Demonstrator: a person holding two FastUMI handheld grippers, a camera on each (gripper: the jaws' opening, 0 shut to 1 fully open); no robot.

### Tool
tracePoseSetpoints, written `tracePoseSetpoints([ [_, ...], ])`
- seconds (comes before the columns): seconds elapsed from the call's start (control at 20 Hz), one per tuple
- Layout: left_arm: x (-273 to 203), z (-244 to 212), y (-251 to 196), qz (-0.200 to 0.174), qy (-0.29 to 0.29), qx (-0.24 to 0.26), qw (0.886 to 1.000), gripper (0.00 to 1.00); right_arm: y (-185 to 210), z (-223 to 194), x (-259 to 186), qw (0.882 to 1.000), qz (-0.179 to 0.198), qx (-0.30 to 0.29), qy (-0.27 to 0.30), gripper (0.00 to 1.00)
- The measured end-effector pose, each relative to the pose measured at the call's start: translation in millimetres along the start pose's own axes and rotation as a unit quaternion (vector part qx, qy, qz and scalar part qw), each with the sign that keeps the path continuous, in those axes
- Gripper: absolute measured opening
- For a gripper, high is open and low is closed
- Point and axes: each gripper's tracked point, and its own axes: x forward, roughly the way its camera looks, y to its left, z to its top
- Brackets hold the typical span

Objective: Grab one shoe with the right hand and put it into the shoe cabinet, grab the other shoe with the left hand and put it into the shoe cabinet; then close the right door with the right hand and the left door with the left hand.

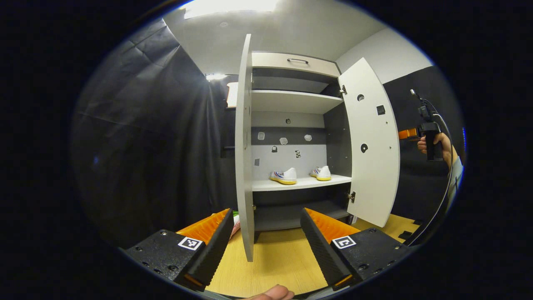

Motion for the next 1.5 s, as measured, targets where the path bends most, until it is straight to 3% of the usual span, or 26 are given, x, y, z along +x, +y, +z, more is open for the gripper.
tracePoseSetpoints([
  [0.1, -1.7, -5.8, 11.5, 0.009, 0.006, -0.005, 1.000, 0.97, 6.5, 2.8, -0.9, 1.000, -0.013, -0.010, -0.001, 0.95],
  [0.25, -3.0, -5.7, 33.6, 0.032, 0.002, -0.007, 0.999, 0.99, 39.5, -1.2, -5.7, 1.000, 0.002, -0.024, 0.008, 0.96],
  [0.3, -3.6, -6.1, 39.8, 0.040, 0.001, -0.013, 0.999, 0.98, 56.1, -2.6, -7.1, 0.999, 0.014, -0.028, 0.008, 1.00],
  [0.45, -3.1, -10.1, 52.4, 0.047, 0.007, -0.028, 0.998, 0.95, 113.9, -9.9, -2.3, 0.998, 0.046, -0.033, 0.012, 0.95],
  [0.5, -2.4, -9.7, 59.3, 0.052, 0.006, -0.028, 0.998, 0.95, 129.6, -12.1, 1.6, 0.998, 0.045, -0.033, 0.012, 0.89],
  [0.55, -2.2, -8.9, 66.5, 0.059, 0.006, -0.025, 0.998, 0.95, 148.8, -14.5, 5.8, 0.998, 0.047, -0.034, 0.011, 0.96],
  [0.65, -3.9, -7.7, 82.2, 0.074, 0.006, -0.022, 0.997, 0.95, 201.1, -26.7, 16.7, 0.996, 0.082, -0.032, 0.013, 0.90],
  [0.7, -4.8, -6.9, 89.6, 0.082, 0.006, -0.022, 0.996, 0.95, 220.9, -33.8, 21.7, 0.996, 0.081, -0.033, 0.016, 0.98],
  [0.85, -2.3, -10.8, 111.8, 0.096, 0.019, -0.027, 0.995, 0.95, 231.1, -32.4, 13.9, 0.998, 0.050, -0.043, -0.013, 0.98],
  [1.0, 13.0, 0.4, 137.9, 0.100, 0.004, -0.027, 0.995, 0.95, 235.2, -37.4, -7.7, 0.997, 0.058, -0.041, -0.037, 0.98],
  [1.3, 58.9, 42.6, 164.1, 0.084, -0.031, -0.031, 0.996, 0.94, 226.1, -54.0, -60.6, 0.995, 0.091, -0.034, -0.032, 0.99],
  [1.45, 82.7, 64.3, 171.6, 0.082, -0.036, -0.039, 0.995, 0.96, 212.1, -54.7, -83.9, 0.995, 0.082, -0.045, -0.047, 0.98],
  [1.5, 88.6, 74.7, 174.9, 0.089, -0.043, -0.031, 0.995, 0.93, 210.5, -55.4, -91.9, 0.994, 0.079, -0.047, -0.053, 0.98],
])
